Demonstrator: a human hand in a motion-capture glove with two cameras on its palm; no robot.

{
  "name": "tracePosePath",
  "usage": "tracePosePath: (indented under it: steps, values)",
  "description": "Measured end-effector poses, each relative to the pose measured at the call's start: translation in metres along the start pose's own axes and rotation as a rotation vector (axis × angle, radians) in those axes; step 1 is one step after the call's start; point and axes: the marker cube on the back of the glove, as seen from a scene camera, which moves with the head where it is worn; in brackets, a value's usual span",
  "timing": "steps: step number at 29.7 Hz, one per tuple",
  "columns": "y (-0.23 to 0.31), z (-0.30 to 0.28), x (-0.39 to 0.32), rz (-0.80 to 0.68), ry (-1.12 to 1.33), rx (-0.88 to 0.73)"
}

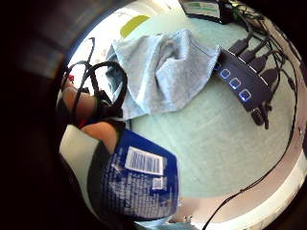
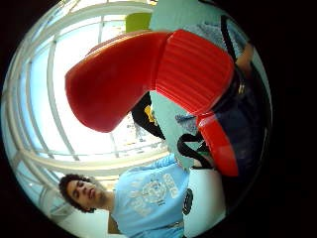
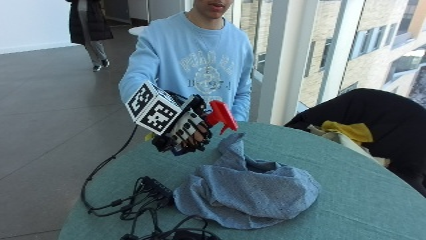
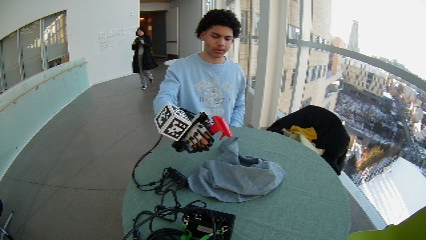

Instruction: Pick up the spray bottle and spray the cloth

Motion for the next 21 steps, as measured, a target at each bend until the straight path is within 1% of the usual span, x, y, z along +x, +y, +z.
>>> tracePosePath:
  steps: [21]
  values:
    - [-0.001, 0.0045, 0.0002, 0.028, 0.018, -0.017]
